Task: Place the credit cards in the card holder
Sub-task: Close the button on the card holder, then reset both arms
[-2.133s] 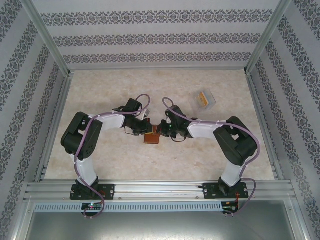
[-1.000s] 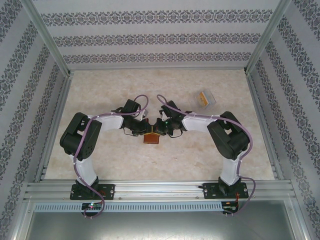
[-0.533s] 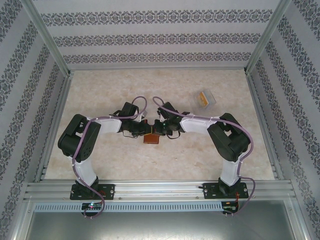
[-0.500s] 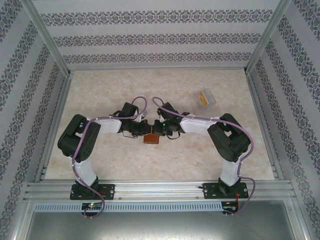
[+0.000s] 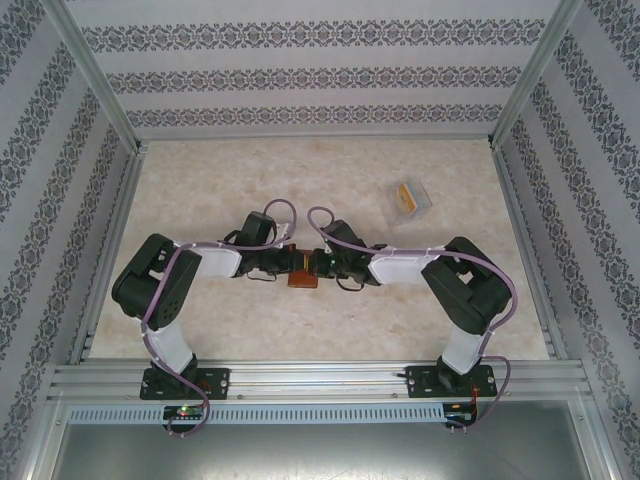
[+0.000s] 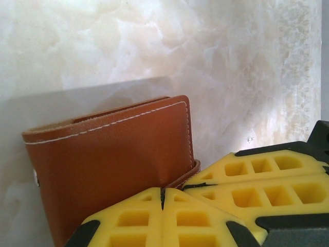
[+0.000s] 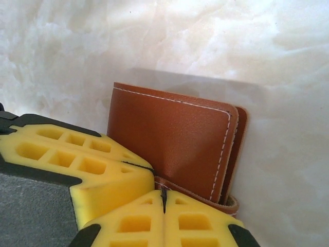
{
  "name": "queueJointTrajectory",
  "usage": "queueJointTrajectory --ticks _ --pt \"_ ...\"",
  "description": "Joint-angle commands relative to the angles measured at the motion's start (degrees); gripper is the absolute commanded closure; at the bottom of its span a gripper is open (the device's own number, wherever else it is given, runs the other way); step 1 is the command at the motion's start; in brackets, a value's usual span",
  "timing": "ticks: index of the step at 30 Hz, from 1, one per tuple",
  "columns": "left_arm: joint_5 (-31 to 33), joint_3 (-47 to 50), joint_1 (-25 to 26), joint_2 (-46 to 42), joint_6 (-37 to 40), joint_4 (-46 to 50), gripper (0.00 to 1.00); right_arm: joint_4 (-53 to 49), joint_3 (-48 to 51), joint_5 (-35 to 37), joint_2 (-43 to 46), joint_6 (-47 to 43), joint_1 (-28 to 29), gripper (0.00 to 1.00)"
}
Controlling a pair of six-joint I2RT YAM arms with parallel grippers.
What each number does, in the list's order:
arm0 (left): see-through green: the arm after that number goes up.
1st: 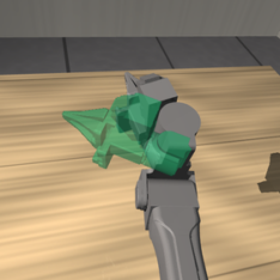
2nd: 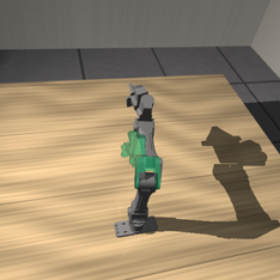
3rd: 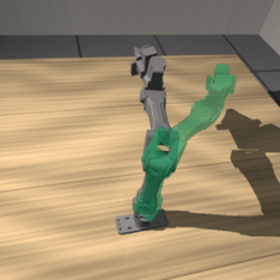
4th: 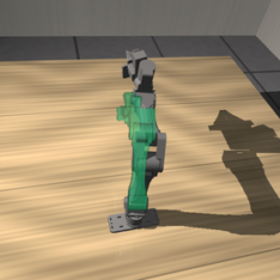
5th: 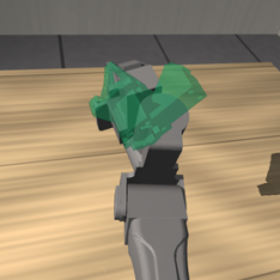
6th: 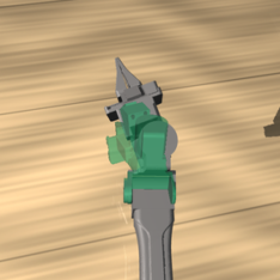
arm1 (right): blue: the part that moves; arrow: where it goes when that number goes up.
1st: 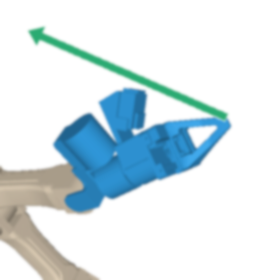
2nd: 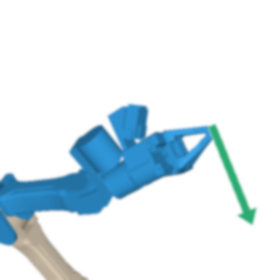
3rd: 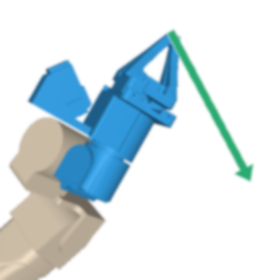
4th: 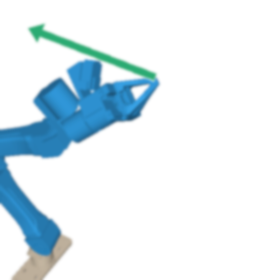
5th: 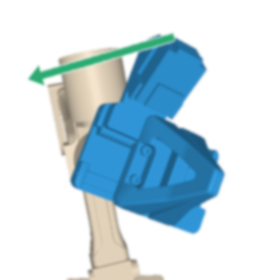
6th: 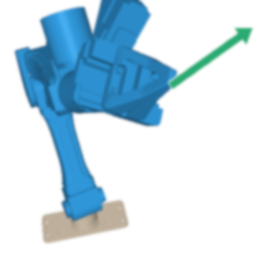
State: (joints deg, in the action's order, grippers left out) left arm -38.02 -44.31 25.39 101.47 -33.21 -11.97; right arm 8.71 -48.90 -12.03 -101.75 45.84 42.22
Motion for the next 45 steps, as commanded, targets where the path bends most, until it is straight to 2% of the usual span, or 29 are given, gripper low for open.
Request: queueJointTrajectory --ticks 1,4,7,10,13,18,19,20,21,22,25,27,29,31,32,33,35,37,39,42,44,45 --pt "3.67 2.68 2.58 1.11 1.34 4.12 1.0 -7.21 4.42 2.41 -2.07 -0.99 -0.53 1.0" --pt "5.06 2.35 1.92 -1.74 -0.18 5.63 1.0 -3.51 4.61 -0.21 1.04 -0.55 -1.32 0.94" --pt "5.39 2.06 0.52 -5.26 -2.24 5.99 0.91 -0.77 4.93 -1.13 5.74 -0.45 -2.17 0.88" --pt "6.63 0.64 -0.65 -9.8 -3.02 7.51 0.81 -0.73 5.22 1.24 12.08 -2.27 -2.84 0.82" --pt "9.61 -2.52 -1.54 -14.84 -1.08 12.04 0.77 -2.78 5.96 7.25 20.57 -6.41 -3.17 0.65" --pt "19.4 -5.99 -2.99 -24.95 3.96 19.8 0.52 -9.16 6.66 23.55 37.71 -20.41 -3.52 0.48" --pt "22.73 -6.33 -3.14 -27.2 5.14 21.51 0.48 -9.32 7.13 26.63 40.92 -23.19 -3.55 0.37" --pt "27.52 -6.47 -3.18 -29.71 6.85 23.18 0.4 -8.88 7.89 29.94 44.81 -26.16 -3.61 0.03" --pt "31.77 -6.07 -3.24 -32.37 9.26 24.04 0.04 -8.14 8.85 32.68 48.57 -28.7 -3.63 0.02" --pt "34.22 -5.3 -3.1 -34.64 11.8 24.03 0.0 -7.17 9.93 34.81 51.66 -31.0 -3.71 0.02" --pt "35.85 1.29 -2.23 -45.59 22.1 17.14 0.0 -5.62 14.29 41.51 61.08 -34.53 -4.35 0.02" --pt "43.46 7.24 -2.1 -52.32 23.43 11.75 0.01 -4.06 18.57 42.94 66.88 -36.64 -5.85 0.02" --pt "48.81 11.86 -2.09 -56.89 26.01 7.6 0.0 -1.3 23.43 41.08 70.8 -41.29 -7.98 0.02" --pt "50.29 15.29 -2.09 -58.82 31.95 4.52 0.0 2.82 28.62 38.77 73.0 -44.61 -10.02 0.02" --pt "48.25 17.08 -2.15 -58.76 37.82 2.55 0.0 4.9 32.01 36.08 73.43 -46.71 -11.24 0.02" --pt "46.39 18.56 -2.17 -57.65 43.97 0.89 0.0 6.44 34.26 33.2 73.1 -48.55 -12.46 0.02" --pt "47.83 20.16 -2.18 -54.21 49.54 -1.94 0.01 6.1 35.77 31.33 71.28 -48.38 -14.17 0.02" --pt "51.11 20.53 -2.98 -50.09 50.5 -4.02 0.01 7.36 36.44 33.02 67.74 -48.02 -15.7 0.02" --pt "51.44 19.62 -6.33 -46.13 47.54 -3.24 0.01 10.71 36.94 34.63 63.74 -50.58 -17.79 0.02" --pt "42.96 22.08 -13.81 -41.59 42.17 -9.7 0.01 20.63 39.72 30.97 56.49 -48.86 -25.27 0.02" --pt "40.84 24.54 -17.56 -39.02 38.27 -15.34 0.01 26.09 41.29 25.2 50.68 -44.29 -31.75 0.02" --pt "39.55 25.55 -19.51 -37.92 36.34 -18.08 0.01 28.86 41.23 24.57 47.76 -43.36 -33.52 0.02"
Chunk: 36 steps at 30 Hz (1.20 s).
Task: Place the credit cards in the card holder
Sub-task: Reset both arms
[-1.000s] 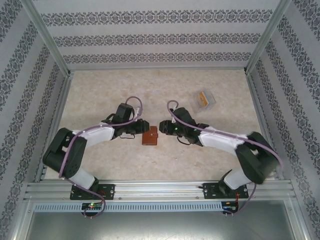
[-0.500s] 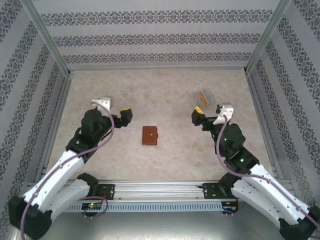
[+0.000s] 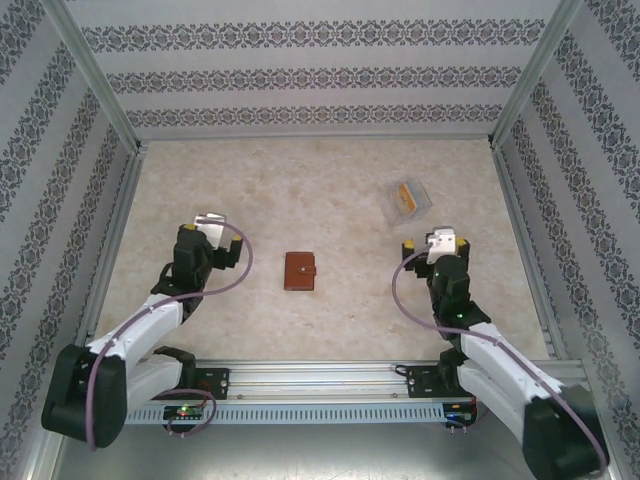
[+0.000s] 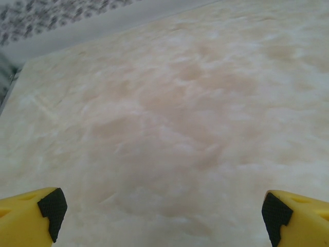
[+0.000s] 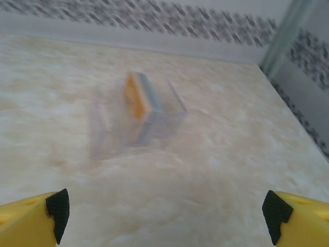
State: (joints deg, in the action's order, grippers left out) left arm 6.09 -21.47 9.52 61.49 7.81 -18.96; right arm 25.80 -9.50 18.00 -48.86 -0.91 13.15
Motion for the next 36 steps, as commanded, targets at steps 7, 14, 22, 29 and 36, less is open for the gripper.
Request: queueJointTrajectory --ticks 7,14,22,29,36 --pt "-8.86 5.5 -8.55 12.67 -8.56 -27.67 0.01 22.47 -1.04 -14.91 -17.16 6.1 -10.72 0.02" --pt "-7.78 2.12 -8.82 25.76 -6.77 -35.0 0.01 32.72 -4.84 -15.89 -31.43 3.03 -12.47 0.02" --pt "-4.0 -1.9 -8.91 27.75 -8.34 -28.92 0.01 32.76 -9.3 -9.47 -39.03 4.65 -11.9 0.02" --pt "-3.98 -1.9 -8.91 27.95 -8.34 -29.15 0.01 26.81 -11.59 -8.13 -37.36 4.06 -11.07 0.02" --pt "-3.98 -1.86 -8.91 27.95 -8.34 -29.37 0.01 27.11 -11.6 -8.07 -37.5 3.75 -10.95 0.02"
